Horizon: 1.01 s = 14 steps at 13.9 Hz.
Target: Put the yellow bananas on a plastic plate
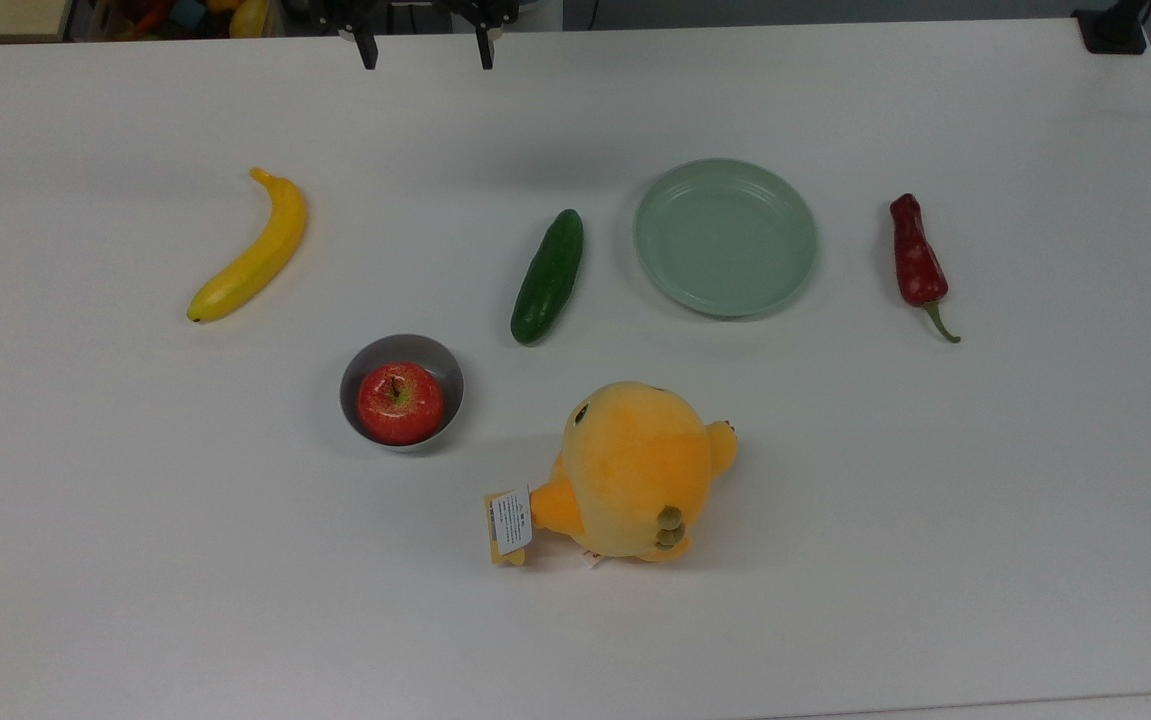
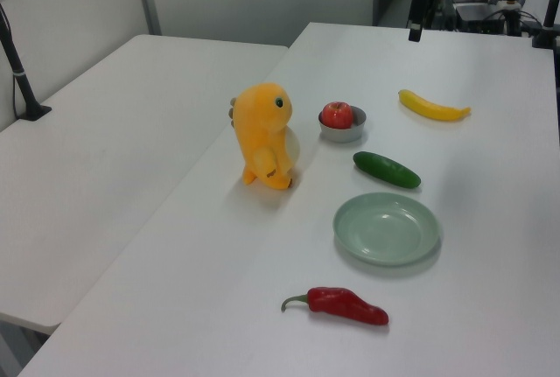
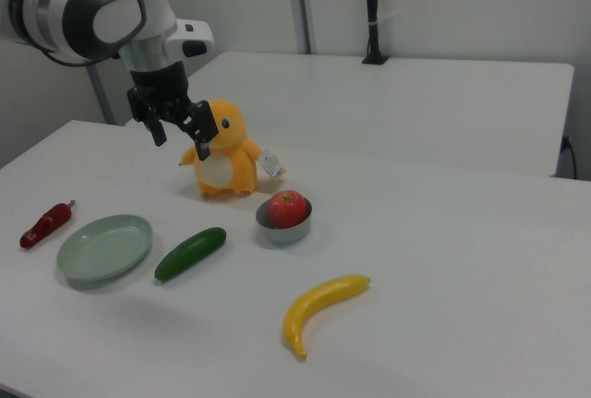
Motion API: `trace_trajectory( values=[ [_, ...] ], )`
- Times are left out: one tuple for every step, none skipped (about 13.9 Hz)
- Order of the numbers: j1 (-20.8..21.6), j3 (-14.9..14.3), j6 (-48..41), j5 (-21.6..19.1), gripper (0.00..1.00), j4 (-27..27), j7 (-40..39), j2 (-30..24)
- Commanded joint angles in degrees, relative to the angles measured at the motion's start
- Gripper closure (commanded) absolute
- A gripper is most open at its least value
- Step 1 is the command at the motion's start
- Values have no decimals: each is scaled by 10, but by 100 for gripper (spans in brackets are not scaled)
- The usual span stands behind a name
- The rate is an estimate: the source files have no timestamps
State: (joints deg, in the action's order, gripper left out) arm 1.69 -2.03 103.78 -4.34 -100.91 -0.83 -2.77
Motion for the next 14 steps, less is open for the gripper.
trace_trajectory(
  values=[
    [-20, -3, -1, -3, 0, -12, -14, -18],
    [-26, -3, 0, 2, 0, -14, -21, -17],
    [-41, -3, 7, 7, 0, -17, -42, -14],
    [-53, -3, 30, 10, 0, -31, -55, -14],
    [-63, -4, 55, 17, 0, -51, -56, -16],
    [-65, -8, 70, 29, 0, -65, -57, -15],
    [-66, -9, 105, 49, 0, -93, -54, -10],
    [-68, -9, 137, 57, 0, -112, -51, -8],
    [-78, -9, 177, 61, 0, -141, -50, -5],
    [-88, -10, 192, 65, 0, -154, -50, 1],
    [-93, -12, 201, 69, 0, -161, -49, 9],
    [-95, -19, 205, 69, 0, -162, -49, 24],
    [-95, -24, 209, 69, 0, -161, -47, 38],
    [-98, -26, 216, 69, 0, -161, -45, 53]
  ],
)
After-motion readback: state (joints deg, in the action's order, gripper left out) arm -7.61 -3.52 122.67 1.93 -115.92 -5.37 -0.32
